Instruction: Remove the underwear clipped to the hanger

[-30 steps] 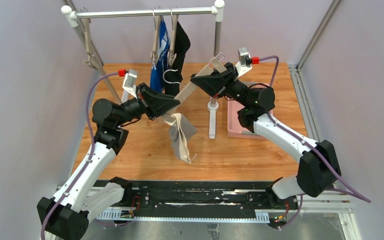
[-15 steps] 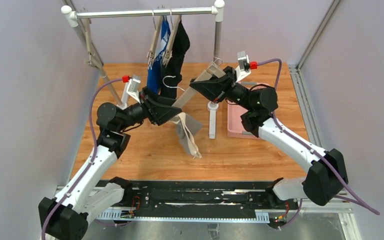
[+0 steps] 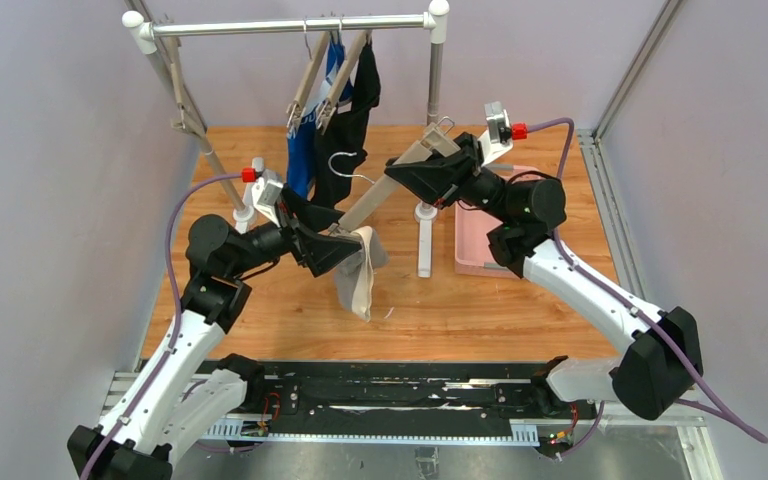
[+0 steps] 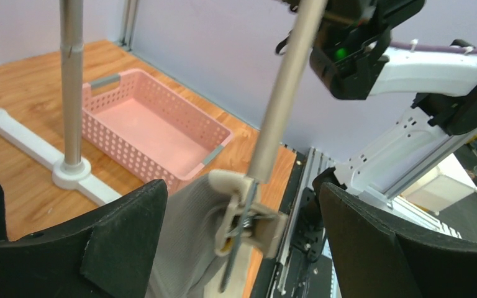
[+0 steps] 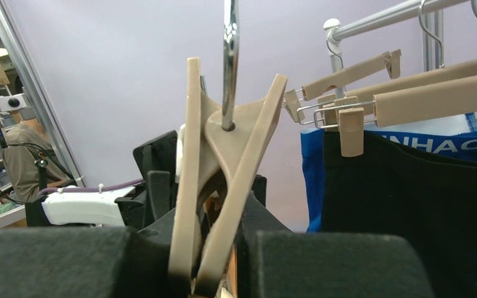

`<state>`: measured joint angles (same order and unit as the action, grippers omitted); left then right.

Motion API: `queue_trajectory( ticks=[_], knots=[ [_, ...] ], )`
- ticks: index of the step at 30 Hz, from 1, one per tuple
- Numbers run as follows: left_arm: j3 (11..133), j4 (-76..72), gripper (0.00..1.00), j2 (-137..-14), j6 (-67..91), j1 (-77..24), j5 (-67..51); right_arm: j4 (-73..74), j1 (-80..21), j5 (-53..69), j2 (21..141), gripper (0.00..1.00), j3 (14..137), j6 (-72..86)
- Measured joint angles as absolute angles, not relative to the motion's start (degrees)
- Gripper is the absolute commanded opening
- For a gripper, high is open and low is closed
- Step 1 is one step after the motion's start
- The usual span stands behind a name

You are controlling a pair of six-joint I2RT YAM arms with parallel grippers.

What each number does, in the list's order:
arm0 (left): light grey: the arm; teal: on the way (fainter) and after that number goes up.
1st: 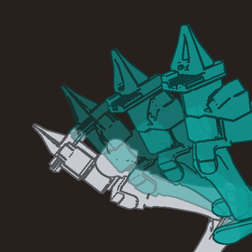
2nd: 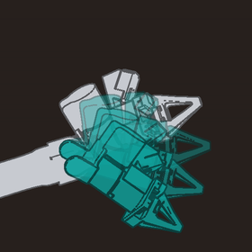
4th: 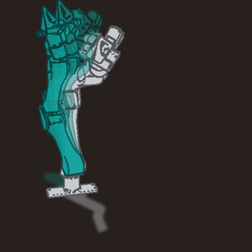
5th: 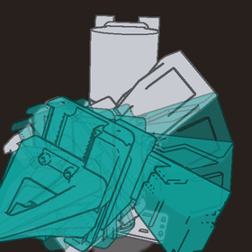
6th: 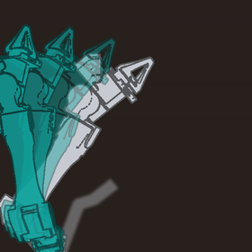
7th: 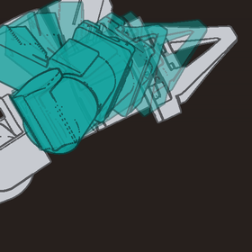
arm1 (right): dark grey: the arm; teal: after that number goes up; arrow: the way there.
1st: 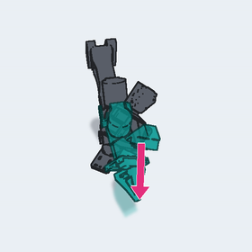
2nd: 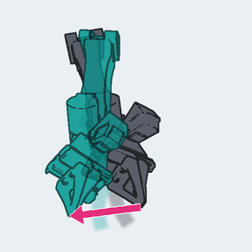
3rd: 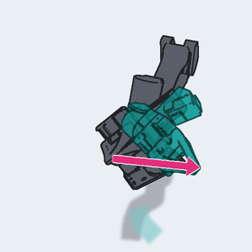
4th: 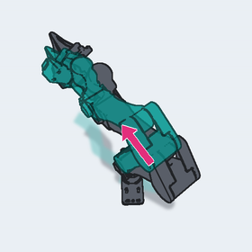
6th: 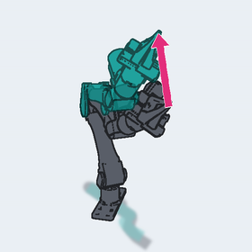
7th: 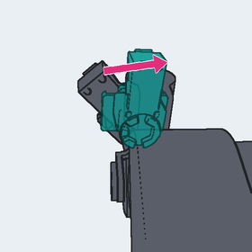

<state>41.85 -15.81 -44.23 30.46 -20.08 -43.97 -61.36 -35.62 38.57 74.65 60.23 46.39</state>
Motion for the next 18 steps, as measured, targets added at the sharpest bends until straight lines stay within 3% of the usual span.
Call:
queue_trajectory(
  ticks=[4,5,8,13,15,18],
  knots=[
    [41.15,-14.37,0.98,-44.99,29.74,-20.08,-43.83,-61.52,-35.62,38.61,73.45,0.01,60.23,46.57],
    [40.93,-14.39,0.93,-45.28,29.76,-20.08,-43.72,-61.49,-35.62,38.61,73.25,0.00,60.23,46.59],
    [40.42,-14.35,0.62,-45.58,30.24,-20.08,-43.64,-61.49,-35.62,38.79,72.93,0.01,60.18,46.59],
    [40.49,-15.18,0.26,-45.39,30.63,-20.12,-44.53,-61.36,-35.62,38.65,72.90,0.01,59.48,46.15],
    [40.51,-15.14,0.04,-45.30,30.94,-20.32,-44.99,-61.14,-35.59,38.41,72.90,0.01,59.20,45.93],
    [40.56,-15.31,0.00,-45.10,30.61,-20.34,-45.93,-61.10,-35.31,37.43,72.90,0.01,59.07,46.15]
  ],
)
